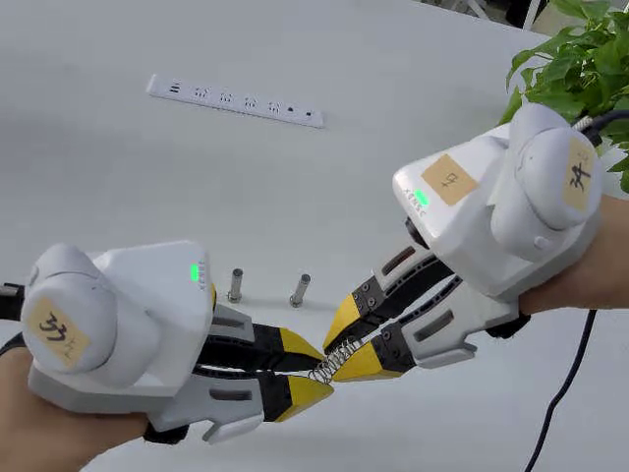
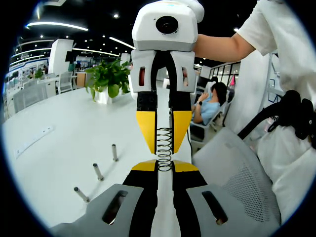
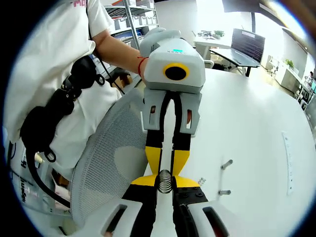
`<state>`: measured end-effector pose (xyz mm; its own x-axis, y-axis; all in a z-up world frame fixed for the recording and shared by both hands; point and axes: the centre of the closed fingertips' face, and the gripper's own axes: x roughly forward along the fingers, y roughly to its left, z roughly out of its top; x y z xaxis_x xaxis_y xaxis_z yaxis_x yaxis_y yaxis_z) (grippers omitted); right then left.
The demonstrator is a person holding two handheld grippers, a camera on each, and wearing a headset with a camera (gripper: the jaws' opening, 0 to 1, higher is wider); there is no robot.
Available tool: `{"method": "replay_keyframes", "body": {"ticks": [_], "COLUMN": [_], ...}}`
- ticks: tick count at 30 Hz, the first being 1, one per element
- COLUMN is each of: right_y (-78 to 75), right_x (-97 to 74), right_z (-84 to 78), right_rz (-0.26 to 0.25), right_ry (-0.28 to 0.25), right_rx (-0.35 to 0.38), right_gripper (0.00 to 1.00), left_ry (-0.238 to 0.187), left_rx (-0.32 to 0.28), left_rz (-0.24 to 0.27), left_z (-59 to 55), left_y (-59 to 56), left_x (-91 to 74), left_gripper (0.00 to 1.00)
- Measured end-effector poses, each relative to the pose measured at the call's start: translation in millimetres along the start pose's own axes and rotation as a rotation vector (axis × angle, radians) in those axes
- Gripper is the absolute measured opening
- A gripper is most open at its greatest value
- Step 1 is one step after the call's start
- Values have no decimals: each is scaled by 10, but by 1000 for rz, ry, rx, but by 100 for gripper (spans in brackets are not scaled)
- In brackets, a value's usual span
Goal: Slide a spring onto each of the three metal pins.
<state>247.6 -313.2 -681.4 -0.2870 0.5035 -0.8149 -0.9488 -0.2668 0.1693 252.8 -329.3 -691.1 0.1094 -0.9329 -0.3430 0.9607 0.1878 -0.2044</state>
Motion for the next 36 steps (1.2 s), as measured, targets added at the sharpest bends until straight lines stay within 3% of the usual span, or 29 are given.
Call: {"method": "replay_keyframes", "body": {"ticks": [22, 36], "right_y": [-8, -30], "right_x": [59, 108], "right_z": [18, 83], "right_rz": [20, 28], "right_ry": [79, 93], "right_rx": [6, 5], "right_gripper": [6, 6], "left_ry": [-32, -54], "left_rx": [-12, -15], "left_rz": [0, 13], "left_z": [-31, -70], "left_y": [-2, 28], "left_x": [-6, -82], "left_gripper": [6, 7]}}
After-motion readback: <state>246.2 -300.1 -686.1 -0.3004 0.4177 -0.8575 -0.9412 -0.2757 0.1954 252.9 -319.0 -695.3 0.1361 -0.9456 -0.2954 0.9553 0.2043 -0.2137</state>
